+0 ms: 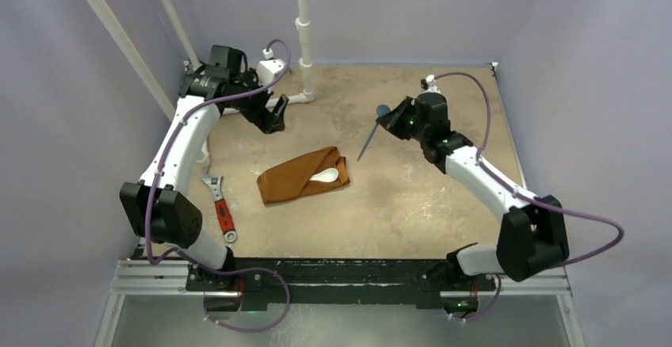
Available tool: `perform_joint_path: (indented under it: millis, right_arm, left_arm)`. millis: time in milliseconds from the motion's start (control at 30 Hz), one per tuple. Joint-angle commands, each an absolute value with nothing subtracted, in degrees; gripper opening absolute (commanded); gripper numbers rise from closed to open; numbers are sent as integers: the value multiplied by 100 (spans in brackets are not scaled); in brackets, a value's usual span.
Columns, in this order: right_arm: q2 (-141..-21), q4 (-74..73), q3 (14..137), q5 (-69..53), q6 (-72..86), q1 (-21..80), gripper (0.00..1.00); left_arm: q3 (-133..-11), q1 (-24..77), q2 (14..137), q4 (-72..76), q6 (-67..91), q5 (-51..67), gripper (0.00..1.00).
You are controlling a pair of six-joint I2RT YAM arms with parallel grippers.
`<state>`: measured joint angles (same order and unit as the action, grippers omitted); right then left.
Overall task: Fold the napkin into a case and place the utensils inside
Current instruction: Pick up the spoon from the corner of the board, then pass from the right arm to the left, then pass from the left arm to the right
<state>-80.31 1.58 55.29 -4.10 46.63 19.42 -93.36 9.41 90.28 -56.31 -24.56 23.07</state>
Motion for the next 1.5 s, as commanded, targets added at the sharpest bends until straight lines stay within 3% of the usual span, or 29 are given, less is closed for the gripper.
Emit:
perform_joint_path:
  millis: [0,367,533,633,867,933,967,1067,1100,1267,1400,1467]
  right_arm:
    - [-7440,1747,5477,-586,5218,2306,0]
    - [-7895,3274,5983,169,5726,3534,0]
    - [-8199,3608,6193,407,5805,3812,0]
    - [-8344,3833,6224,438,5879,3924,0]
    - [-8523,4025,6257,277,5853,4163,0]
    - [-8576,3888,6308,99,5868,4175,1]
    - [-8577,3681,6364,33,5873,4175,10]
    - [-8497,2574,6597,-290,5879,4153,49]
    - [-8463,2105,6741,-388,5844,4111,57]
    - [-8074,292,7209,-901,5557,3849,81]
    - [-7602,-281,7213,-1551,5546,3321,83]
    - [-7553,-493,7357,-1803,5545,3221,88]
  left_arm:
    - [-9143,1305,8781,-5599,-1871,3921,93]
    - [-9072,1911,8432,-5209,-1018,5013,93]
    - [-8743,1932,8388,-5164,-926,5095,82]
    - [-8555,1943,8380,-5177,-932,5132,70]
    - [-8452,1942,8255,-5087,-1279,3976,9]
    - [-8378,1943,8103,-4829,-1409,3531,0]
    - [-8350,1942,8031,-4738,-1575,3263,0]
    - [-8176,1950,7766,-4438,-2232,2192,0]
    - [-8069,1955,7664,-4363,-2597,1860,0]
    - [-6723,1995,6780,-2833,-4573,125,0]
    - [-5334,2041,5896,-1266,-6321,-528,0]
    - [-4715,2113,5526,-499,-7012,-684,0]
